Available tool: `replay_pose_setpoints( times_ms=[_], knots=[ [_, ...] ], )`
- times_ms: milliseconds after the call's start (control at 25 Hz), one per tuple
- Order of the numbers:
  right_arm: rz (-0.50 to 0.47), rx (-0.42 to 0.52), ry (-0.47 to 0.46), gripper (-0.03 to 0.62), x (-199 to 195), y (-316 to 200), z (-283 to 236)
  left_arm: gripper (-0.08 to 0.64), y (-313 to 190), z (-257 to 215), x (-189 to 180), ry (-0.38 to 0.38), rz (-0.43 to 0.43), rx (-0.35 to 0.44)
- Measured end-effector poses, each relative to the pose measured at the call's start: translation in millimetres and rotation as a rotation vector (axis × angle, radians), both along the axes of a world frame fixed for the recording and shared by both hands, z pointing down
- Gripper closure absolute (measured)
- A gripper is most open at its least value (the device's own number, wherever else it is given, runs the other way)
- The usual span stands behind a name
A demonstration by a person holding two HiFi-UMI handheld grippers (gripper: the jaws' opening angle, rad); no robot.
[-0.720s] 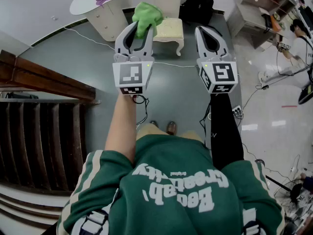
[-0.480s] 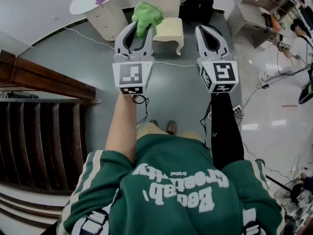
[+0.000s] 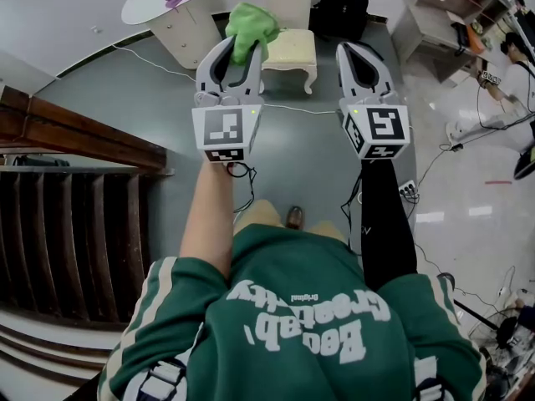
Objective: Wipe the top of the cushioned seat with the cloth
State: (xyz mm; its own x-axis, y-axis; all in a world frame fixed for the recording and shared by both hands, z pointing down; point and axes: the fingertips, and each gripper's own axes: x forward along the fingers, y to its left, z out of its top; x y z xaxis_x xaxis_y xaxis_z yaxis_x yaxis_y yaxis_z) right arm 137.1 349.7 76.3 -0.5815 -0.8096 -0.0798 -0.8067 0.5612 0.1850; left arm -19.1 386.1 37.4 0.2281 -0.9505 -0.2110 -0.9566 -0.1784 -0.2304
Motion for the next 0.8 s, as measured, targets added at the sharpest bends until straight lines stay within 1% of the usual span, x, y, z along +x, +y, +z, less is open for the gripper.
replay_pose_setpoints(
  times_ms=[80, 320, 560, 800],
  knots=[
    [0.0, -0.002, -0.002, 0.584, 0, -2, 1, 0.42, -3, 2, -1, -0.001, -0.005, -0.015],
    [0.005, -0.02, 0.003, 0.584, -6, -23, 6, 0.42, -32, 20, -15, 0.016, -0.051, -0.104],
    [0.021, -0.038, 0.015, 0.584, -16, -67, 20, 0.42, -77, 38, -28, 0.027, -0.033, -0.12],
    [0.049, -0.049, 0.043, 0.584, -32, -131, 24, 0.42, -146, 46, -41, 0.047, 0.009, -0.127]
  ],
)
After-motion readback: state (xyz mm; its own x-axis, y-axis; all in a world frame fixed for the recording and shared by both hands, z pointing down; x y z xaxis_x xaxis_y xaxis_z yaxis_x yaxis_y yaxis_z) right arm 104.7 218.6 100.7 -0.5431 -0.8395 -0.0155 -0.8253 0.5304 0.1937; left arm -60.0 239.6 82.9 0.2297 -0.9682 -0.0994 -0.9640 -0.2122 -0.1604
